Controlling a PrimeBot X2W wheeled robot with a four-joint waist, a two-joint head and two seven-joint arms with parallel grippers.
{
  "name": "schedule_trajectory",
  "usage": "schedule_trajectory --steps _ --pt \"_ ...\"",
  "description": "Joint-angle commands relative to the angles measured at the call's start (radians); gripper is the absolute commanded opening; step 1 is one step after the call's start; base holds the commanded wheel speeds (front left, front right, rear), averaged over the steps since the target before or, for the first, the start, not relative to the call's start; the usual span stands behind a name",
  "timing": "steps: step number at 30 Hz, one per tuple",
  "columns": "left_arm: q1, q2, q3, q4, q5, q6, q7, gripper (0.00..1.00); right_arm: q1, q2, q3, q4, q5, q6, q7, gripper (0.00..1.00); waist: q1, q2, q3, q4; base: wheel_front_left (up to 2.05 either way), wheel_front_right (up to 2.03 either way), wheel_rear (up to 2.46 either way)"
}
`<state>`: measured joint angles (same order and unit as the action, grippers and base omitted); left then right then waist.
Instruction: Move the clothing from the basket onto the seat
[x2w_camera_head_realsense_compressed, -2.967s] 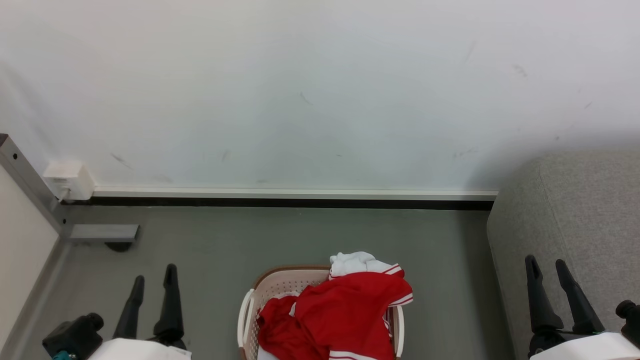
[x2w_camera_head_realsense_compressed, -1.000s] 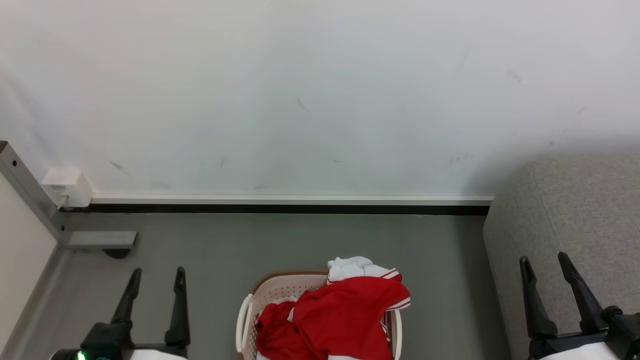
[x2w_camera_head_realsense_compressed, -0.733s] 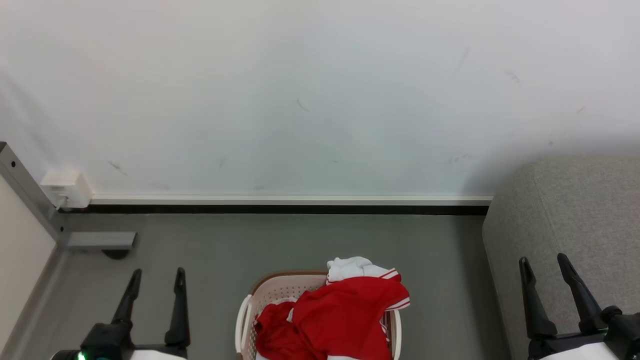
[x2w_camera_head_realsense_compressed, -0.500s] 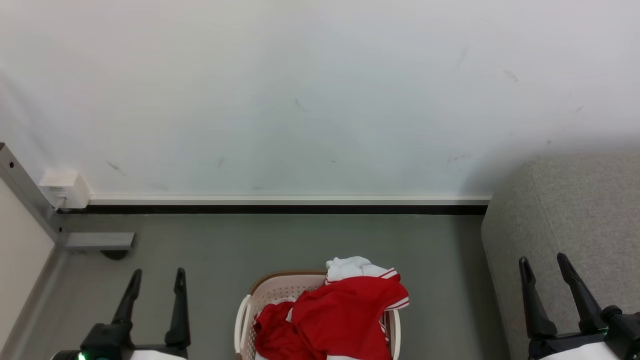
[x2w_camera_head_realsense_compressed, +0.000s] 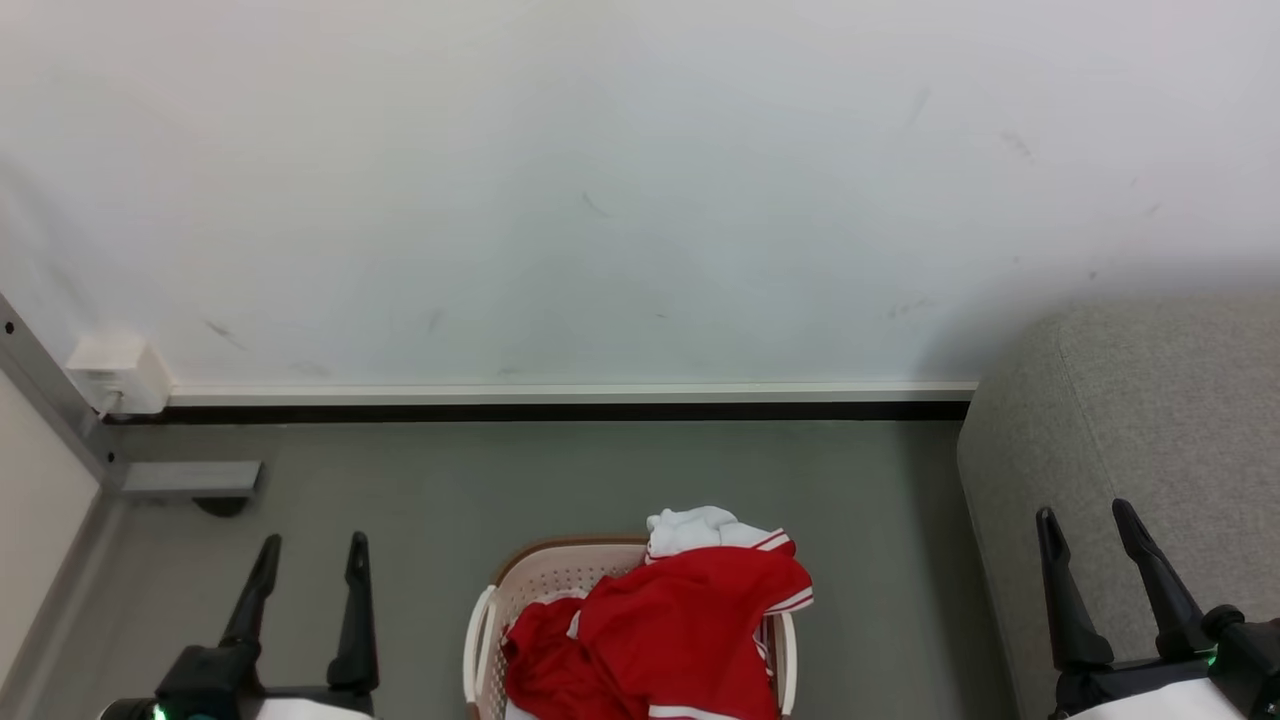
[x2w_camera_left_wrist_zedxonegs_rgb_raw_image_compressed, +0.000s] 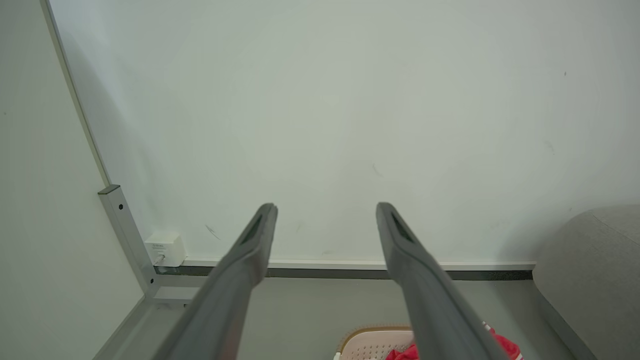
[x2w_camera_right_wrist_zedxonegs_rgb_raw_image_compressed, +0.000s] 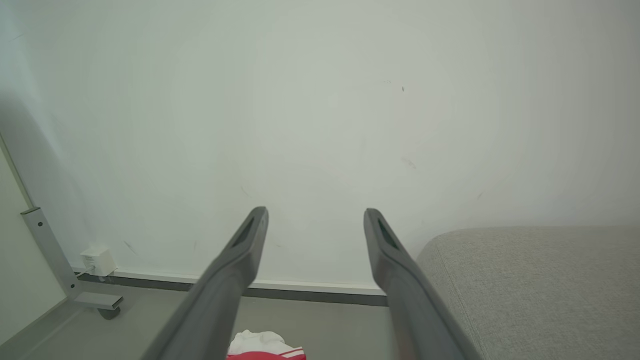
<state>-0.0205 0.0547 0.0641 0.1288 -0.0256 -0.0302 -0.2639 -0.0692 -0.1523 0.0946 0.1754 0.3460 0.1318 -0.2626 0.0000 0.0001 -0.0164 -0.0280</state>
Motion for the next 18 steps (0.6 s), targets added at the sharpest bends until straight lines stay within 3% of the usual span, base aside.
schedule_trajectory --steps 1,18 --pt "0.000 0.004 0.004 -0.003 0.007 -0.001 -0.001 1.00 -0.007 -0.005 0.001 -0.005 0.006 -0.002 -0.003 1.00 0.0000 -0.0001 0.002 -0.002 0.00 0.00 0.00" --pt "-0.041 0.001 0.013 -0.033 -0.007 -0.010 -0.001 1.00 -0.052 -0.020 0.021 -0.020 0.017 -0.002 -0.003 1.00 0.0000 -0.0001 0.086 -0.034 0.00 0.00 0.00"
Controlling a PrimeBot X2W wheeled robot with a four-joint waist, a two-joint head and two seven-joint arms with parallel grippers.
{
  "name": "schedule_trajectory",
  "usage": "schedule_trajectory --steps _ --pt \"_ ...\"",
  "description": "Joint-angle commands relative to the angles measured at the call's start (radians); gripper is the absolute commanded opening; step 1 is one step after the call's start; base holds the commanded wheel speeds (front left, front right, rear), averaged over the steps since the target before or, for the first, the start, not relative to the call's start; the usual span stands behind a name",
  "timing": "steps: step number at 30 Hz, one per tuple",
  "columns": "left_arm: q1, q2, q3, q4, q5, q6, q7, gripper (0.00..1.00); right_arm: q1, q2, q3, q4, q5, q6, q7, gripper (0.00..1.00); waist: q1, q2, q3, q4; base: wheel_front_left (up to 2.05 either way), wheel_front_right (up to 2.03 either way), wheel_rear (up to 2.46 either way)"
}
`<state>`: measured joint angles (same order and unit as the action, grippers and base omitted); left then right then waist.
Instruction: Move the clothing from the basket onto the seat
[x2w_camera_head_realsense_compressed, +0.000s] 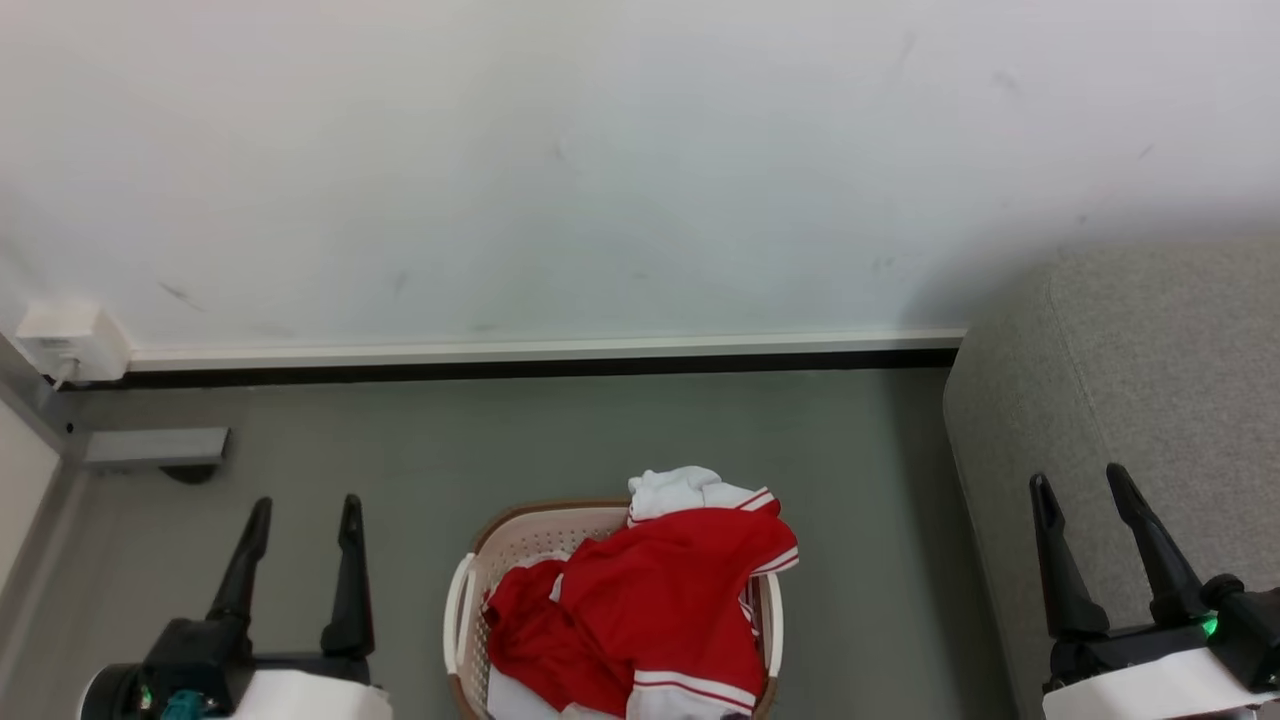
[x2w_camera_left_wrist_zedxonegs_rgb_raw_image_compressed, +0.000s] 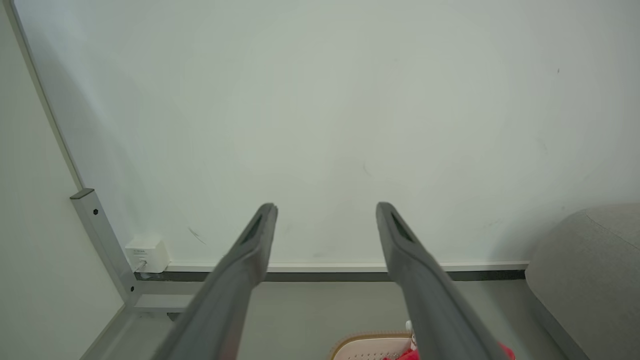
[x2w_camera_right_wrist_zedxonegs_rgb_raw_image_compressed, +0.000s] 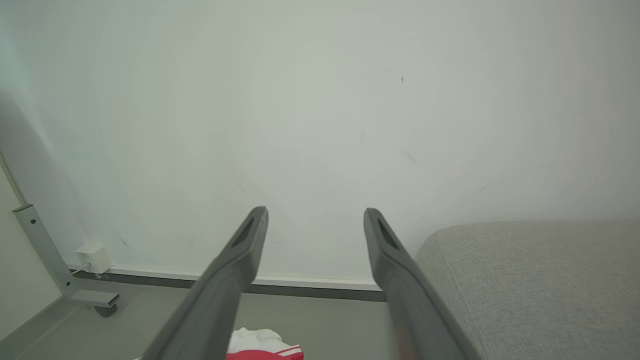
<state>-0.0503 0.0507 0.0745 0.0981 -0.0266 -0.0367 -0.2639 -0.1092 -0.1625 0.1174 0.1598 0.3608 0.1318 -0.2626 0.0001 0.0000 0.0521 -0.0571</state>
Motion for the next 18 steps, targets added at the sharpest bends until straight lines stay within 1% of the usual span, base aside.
schedule_trajectory --steps 1,10,18 --pt "-0.018 0.004 0.003 -0.004 -0.004 -0.003 -0.001 1.00 -0.018 -0.011 -0.003 -0.007 0.004 -0.002 -0.003 1.00 -0.0001 0.0000 0.030 -0.007 0.00 0.00 0.00" --pt "-0.084 0.004 0.007 -0.009 0.005 -0.013 -0.001 1.00 -0.072 -0.004 -0.015 -0.025 0.011 -0.002 -0.003 1.00 -0.0001 0.0000 0.138 -0.019 0.00 0.00 0.00" --pt "-0.163 0.009 0.002 0.002 0.009 -0.033 -0.001 1.00 -0.128 0.006 -0.043 -0.049 0.018 -0.002 -0.003 1.00 -0.0001 0.0000 0.250 -0.029 0.00 0.00 0.00"
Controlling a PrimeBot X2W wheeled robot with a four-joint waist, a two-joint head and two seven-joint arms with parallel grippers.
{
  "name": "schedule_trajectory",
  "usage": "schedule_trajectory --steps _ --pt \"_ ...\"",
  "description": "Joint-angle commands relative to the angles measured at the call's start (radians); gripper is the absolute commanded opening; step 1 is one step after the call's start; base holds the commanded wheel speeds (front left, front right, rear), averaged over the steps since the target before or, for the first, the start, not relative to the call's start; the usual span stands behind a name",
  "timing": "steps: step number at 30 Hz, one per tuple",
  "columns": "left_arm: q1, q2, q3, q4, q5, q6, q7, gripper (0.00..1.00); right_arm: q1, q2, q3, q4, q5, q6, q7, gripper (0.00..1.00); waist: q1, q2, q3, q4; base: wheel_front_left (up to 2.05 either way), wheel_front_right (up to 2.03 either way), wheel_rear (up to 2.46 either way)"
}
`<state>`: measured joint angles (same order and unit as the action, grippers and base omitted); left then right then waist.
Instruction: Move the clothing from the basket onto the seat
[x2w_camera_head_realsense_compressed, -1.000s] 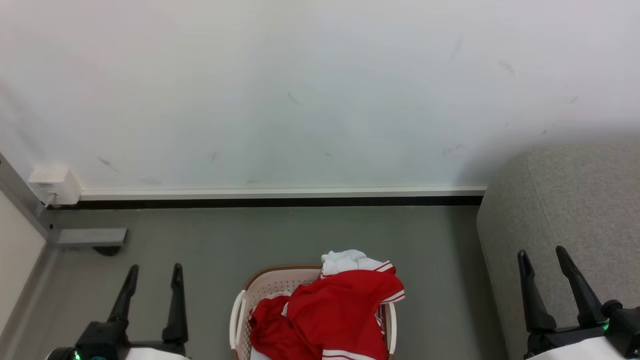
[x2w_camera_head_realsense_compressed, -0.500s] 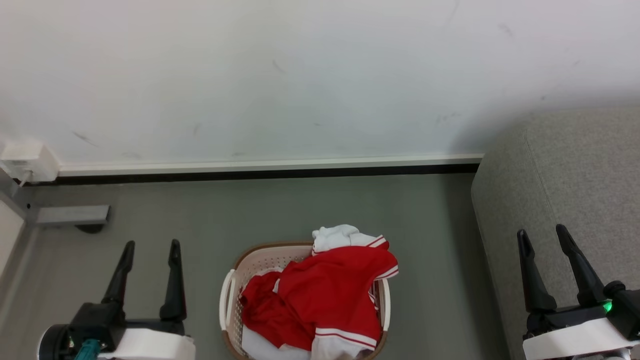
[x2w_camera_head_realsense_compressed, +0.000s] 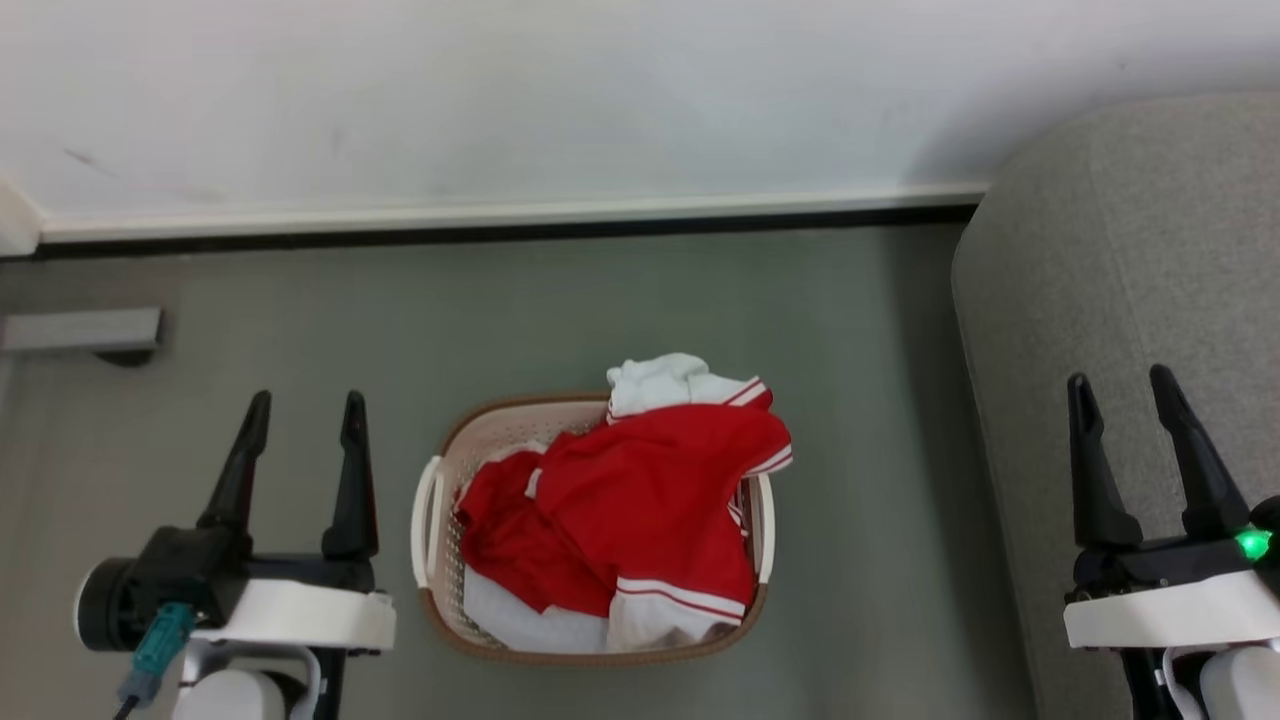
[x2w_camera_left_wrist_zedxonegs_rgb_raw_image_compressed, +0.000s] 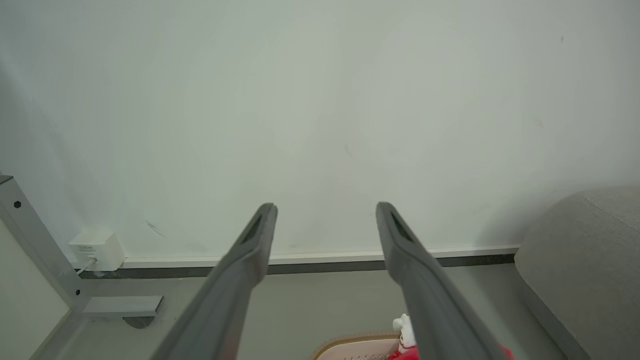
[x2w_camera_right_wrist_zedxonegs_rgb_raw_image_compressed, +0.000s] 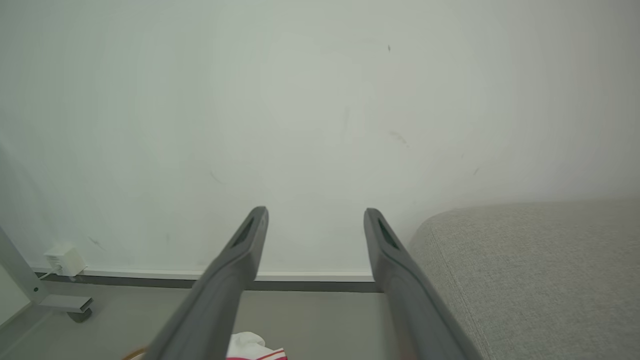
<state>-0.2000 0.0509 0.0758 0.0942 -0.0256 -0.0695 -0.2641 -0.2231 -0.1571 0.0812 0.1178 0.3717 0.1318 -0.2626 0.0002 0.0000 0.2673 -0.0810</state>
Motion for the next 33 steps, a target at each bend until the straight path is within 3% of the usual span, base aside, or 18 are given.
schedule_trajectory --steps 1,24,33 --pt "-0.024 0.010 0.000 0.008 0.009 -0.003 -0.001 1.00 -0.022 0.002 -0.009 -0.009 0.009 -0.002 -0.003 1.00 -0.0002 0.0000 0.048 -0.007 0.00 0.00 0.00" --pt "-0.200 0.043 -0.040 0.058 0.004 -0.046 -0.001 1.00 -0.144 0.031 -0.040 -0.084 0.014 -0.002 -0.003 1.00 -0.0002 0.0000 0.297 -0.047 0.00 0.00 0.00" --pt "-0.298 0.075 -0.119 0.207 -0.028 -0.059 -0.001 1.00 -0.191 0.033 -0.063 -0.138 0.002 -0.002 -0.003 1.00 -0.0002 0.0000 0.403 -0.062 0.00 0.00 0.00"
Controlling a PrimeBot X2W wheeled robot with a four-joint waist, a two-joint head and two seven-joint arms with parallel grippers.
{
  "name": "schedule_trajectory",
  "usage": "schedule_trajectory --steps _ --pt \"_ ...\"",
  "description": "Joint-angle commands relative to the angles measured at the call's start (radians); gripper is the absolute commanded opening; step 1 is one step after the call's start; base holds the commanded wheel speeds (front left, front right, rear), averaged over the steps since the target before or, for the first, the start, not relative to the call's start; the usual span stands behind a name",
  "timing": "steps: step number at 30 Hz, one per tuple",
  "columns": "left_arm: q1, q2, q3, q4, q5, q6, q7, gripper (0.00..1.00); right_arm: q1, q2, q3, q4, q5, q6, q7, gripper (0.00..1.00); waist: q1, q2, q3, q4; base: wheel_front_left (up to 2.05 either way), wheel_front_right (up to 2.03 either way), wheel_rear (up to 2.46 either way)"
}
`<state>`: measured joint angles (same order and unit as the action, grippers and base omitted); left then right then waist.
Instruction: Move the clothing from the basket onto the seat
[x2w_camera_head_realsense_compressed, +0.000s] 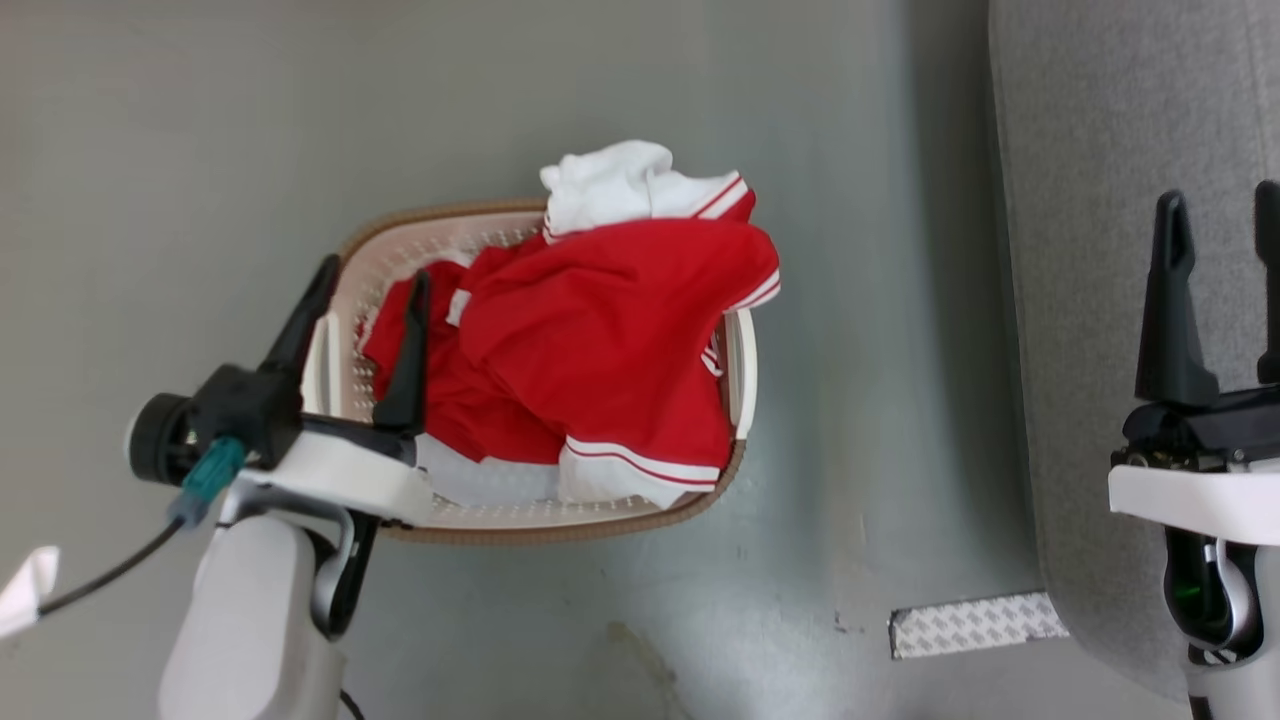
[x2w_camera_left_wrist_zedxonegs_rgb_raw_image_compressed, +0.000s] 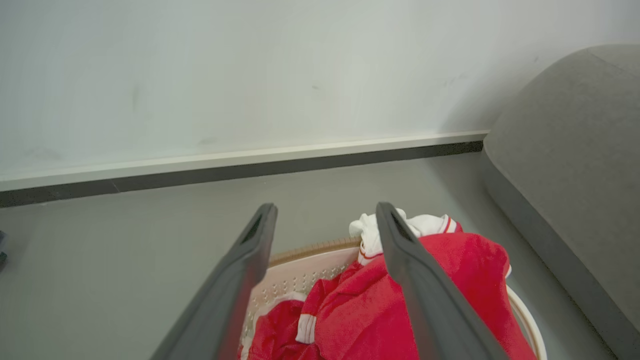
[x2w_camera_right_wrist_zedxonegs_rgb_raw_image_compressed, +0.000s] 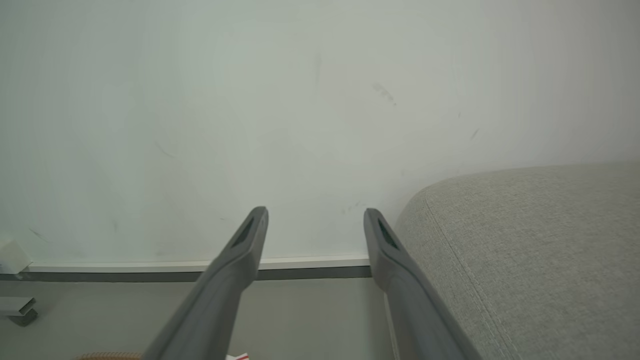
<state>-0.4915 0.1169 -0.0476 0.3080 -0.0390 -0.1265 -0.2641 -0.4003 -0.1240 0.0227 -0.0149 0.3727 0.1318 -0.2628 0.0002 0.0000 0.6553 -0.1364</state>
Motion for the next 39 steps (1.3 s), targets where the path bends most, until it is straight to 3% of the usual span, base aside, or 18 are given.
schedule_trajectory --steps 1,11,25,30,39 --pt "-0.023 0.017 -0.005 0.027 -0.017 -0.002 -0.001 1.00 -0.017 0.003 -0.005 -0.008 0.001 -0.002 -0.003 1.00 -0.0002 0.0000 0.023 -0.010 0.00 0.00 0.00" --pt "-0.197 0.069 -0.147 0.367 -0.080 -0.005 0.050 1.00 -0.045 0.023 -0.011 -0.035 0.003 -0.002 -0.003 1.00 -0.0002 0.0000 0.090 -0.056 0.00 0.00 0.00" --pt "-0.450 0.135 -0.350 0.680 -0.156 -0.003 0.192 1.00 -0.097 0.054 0.008 -0.057 0.013 -0.002 -0.003 1.00 -0.0002 0.0000 0.178 -0.131 0.00 0.00 0.00" --pt "-0.519 0.140 -0.409 0.771 -0.161 -0.003 0.243 1.00 -0.110 0.067 0.023 -0.058 0.020 -0.002 -0.003 1.00 -0.0002 0.0000 0.204 -0.160 0.00 0.00 0.00" --pt "-0.575 0.156 -0.573 0.831 -0.283 -0.003 0.338 1.00 -0.114 0.074 0.037 -0.059 0.026 -0.002 -0.003 1.00 -0.0002 0.0000 0.236 -0.191 0.00 0.00 0.00"
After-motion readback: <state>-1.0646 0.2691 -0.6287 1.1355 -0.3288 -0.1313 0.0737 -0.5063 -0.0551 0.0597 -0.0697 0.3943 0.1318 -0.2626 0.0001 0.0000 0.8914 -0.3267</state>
